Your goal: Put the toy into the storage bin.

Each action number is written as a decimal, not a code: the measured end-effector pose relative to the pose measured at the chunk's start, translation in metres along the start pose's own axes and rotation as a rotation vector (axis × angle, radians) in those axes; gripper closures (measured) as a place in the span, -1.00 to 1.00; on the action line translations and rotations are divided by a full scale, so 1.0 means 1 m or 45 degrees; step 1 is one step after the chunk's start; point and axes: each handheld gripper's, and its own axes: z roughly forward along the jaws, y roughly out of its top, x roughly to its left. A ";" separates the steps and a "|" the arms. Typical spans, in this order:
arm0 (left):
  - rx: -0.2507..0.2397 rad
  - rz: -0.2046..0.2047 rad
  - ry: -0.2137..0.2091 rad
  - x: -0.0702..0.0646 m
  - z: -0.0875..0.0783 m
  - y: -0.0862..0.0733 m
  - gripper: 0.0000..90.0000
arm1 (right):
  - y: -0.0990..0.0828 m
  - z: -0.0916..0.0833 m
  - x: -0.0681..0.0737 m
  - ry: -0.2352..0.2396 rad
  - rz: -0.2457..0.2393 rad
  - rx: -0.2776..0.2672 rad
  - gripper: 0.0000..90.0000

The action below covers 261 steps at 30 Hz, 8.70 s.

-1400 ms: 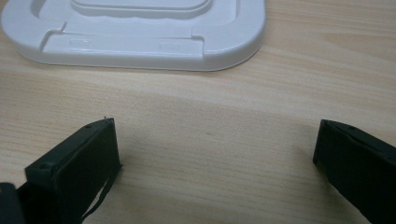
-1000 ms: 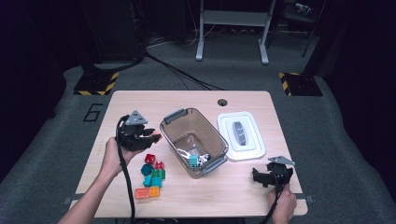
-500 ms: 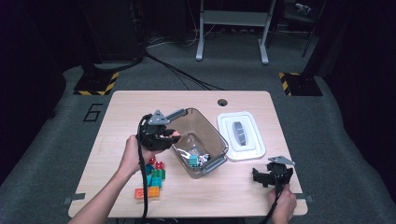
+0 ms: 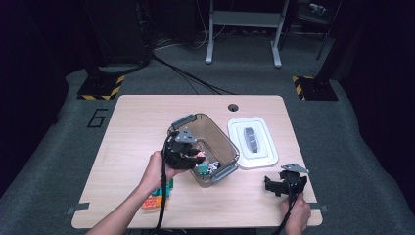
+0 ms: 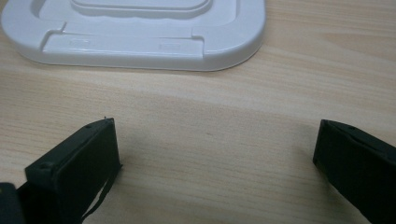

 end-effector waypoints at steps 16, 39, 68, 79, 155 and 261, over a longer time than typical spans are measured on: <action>0.052 -0.033 -0.086 -0.009 0.012 -0.009 0.47 | 0.000 0.000 0.000 0.000 0.001 0.000 -1.00; 0.034 -0.037 0.063 0.004 -0.016 -0.029 -0.40 | 0.000 0.000 0.000 0.000 0.000 0.000 -1.00; 0.179 -0.413 0.424 0.103 -0.001 -0.139 -0.81 | 0.000 0.000 0.000 0.000 0.001 0.000 -1.00; 0.289 -0.435 0.384 0.110 0.025 -0.131 -0.32 | 0.000 0.000 0.000 0.000 0.000 0.000 -1.00; 0.061 -0.191 0.424 0.114 -0.052 0.000 0.31 | 0.000 0.000 0.000 -0.001 0.002 0.005 -1.00; 0.242 -0.276 0.288 0.093 0.001 -0.156 -0.68 | 0.000 0.000 0.000 0.000 -0.009 0.000 -1.00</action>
